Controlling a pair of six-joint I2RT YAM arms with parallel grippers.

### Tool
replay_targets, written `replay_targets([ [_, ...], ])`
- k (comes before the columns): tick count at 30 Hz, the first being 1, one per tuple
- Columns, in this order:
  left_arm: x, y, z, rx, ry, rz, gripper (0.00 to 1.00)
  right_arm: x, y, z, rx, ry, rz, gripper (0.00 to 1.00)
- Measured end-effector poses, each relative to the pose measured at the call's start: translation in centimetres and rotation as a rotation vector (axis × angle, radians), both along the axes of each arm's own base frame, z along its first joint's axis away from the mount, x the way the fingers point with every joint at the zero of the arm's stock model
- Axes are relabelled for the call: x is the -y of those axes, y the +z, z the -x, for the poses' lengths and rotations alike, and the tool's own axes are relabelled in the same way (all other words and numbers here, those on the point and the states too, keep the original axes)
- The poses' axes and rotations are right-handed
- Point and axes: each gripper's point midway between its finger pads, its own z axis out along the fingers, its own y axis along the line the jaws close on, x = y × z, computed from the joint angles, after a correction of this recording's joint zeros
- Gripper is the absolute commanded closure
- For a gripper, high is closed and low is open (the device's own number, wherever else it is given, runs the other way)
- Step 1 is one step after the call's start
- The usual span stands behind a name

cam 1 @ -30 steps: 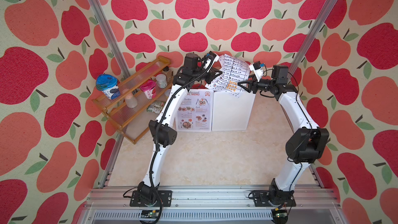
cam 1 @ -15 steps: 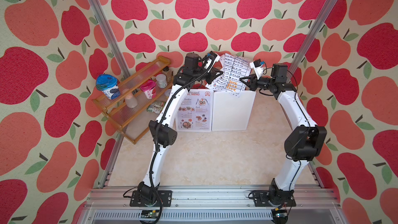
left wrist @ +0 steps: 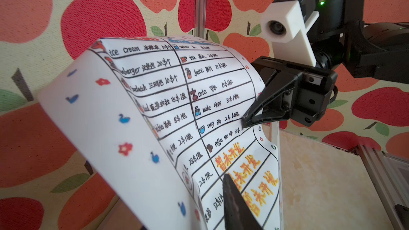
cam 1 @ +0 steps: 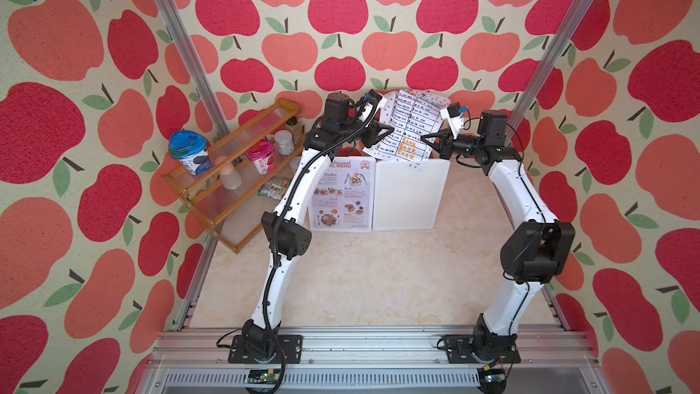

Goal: Insert the menus into the narrow rack
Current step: Insert the menu into the narrow rack.

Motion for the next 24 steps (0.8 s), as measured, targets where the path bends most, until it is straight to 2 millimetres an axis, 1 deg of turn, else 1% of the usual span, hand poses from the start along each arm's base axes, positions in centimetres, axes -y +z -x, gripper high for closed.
replay_targets([
  [12, -0.1, 0.3, -0.3, 0.018, 0.015, 0.004, 0.6, 0.1, 0.9, 0.9, 0.012, 0.074, -0.054, 0.98],
  [20, -0.2, 0.6, -0.7, 0.034, 0.034, 0.005, 0.51, 0.3, 0.3, 1.9, 0.004, 0.122, -0.053, 1.0],
  [24, -0.2, 1.0, -0.8, 0.05, 0.04, 0.016, 0.49, 0.4, -0.2, 2.4, 0.014, 0.129, -0.03, 1.0],
])
